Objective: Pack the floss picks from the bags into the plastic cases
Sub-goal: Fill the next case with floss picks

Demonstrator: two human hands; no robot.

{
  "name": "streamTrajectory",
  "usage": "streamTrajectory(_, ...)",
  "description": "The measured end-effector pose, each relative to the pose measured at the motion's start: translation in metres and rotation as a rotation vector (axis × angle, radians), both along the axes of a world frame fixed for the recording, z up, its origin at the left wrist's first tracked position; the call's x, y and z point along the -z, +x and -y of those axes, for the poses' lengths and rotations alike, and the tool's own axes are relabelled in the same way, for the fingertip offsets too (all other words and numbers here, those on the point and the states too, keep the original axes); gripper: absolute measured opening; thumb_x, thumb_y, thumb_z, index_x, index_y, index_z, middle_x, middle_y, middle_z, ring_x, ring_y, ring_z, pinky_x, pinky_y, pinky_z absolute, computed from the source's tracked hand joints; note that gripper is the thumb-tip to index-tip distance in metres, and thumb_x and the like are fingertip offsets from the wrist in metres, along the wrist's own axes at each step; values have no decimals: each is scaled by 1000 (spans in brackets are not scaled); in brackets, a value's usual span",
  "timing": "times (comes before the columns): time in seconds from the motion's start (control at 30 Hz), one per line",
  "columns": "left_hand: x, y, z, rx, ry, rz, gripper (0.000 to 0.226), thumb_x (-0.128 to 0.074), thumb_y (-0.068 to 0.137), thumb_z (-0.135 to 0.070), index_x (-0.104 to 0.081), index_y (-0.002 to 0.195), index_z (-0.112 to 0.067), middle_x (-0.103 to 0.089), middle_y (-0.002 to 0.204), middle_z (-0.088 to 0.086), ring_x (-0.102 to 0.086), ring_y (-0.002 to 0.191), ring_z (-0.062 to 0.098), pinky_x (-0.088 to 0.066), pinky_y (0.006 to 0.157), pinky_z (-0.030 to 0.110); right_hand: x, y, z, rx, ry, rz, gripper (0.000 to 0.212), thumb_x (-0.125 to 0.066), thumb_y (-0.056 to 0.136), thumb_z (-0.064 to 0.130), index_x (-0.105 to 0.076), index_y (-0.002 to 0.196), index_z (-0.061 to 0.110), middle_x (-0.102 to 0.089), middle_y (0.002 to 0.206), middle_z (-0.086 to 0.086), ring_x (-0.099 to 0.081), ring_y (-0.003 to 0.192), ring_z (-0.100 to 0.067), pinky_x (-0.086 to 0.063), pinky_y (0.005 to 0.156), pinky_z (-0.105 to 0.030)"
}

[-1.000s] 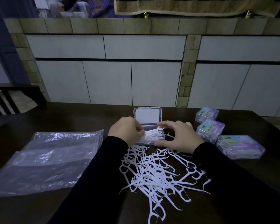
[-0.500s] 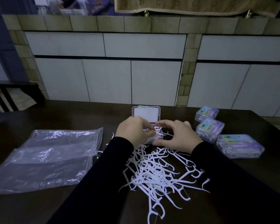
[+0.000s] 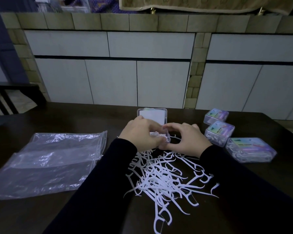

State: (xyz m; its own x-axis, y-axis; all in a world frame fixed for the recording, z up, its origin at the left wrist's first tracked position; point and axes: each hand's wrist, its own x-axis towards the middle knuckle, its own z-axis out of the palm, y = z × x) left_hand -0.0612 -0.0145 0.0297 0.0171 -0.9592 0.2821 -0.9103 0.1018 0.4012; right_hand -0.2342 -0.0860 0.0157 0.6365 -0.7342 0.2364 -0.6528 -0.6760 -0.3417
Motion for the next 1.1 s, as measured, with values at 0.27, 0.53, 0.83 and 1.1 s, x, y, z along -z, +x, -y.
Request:
streamTrajectory(0.27,-12,7,-9,-99,158,-68,23,-59,77,-24,-73,88,-39,-64,112,-12,-58,101,10,-49,92,31,3,1,3,24,12,-36,78,-61,71,74,-40,138,42,-55,129,19,-40,119,-9,-25,96,-32)
streamTrajectory(0.53,-10,-4,-5,-48,141,-75,24,-59,81,-29,-74,100,-36,-65,117,-13,-58,105,8,-48,93,29,1,1,0,81,29,-53,78,-62,72,73,-37,140,45,-50,123,15,-36,114,-15,-29,85,-30)
streamTrajectory(0.83,-14,-13,-7,37,-27,-77,21,-57,86,-20,-73,94,-32,-67,109,-11,-58,99,7,-51,90,31,-17,-14,1,69,-55,-83,83,-49,70,82,-33,143,46,-51,125,21,-32,104,-7,-30,91,-33)
streamTrajectory(1.1,-23,-56,-19,240,182,26,49,-72,65,-65,-69,104,-35,-62,107,-19,-55,95,0,-50,77,25,-45,-61,9,115,212,-176,55,-67,82,53,-51,132,38,-59,108,22,-50,104,-1,-39,90,-25)
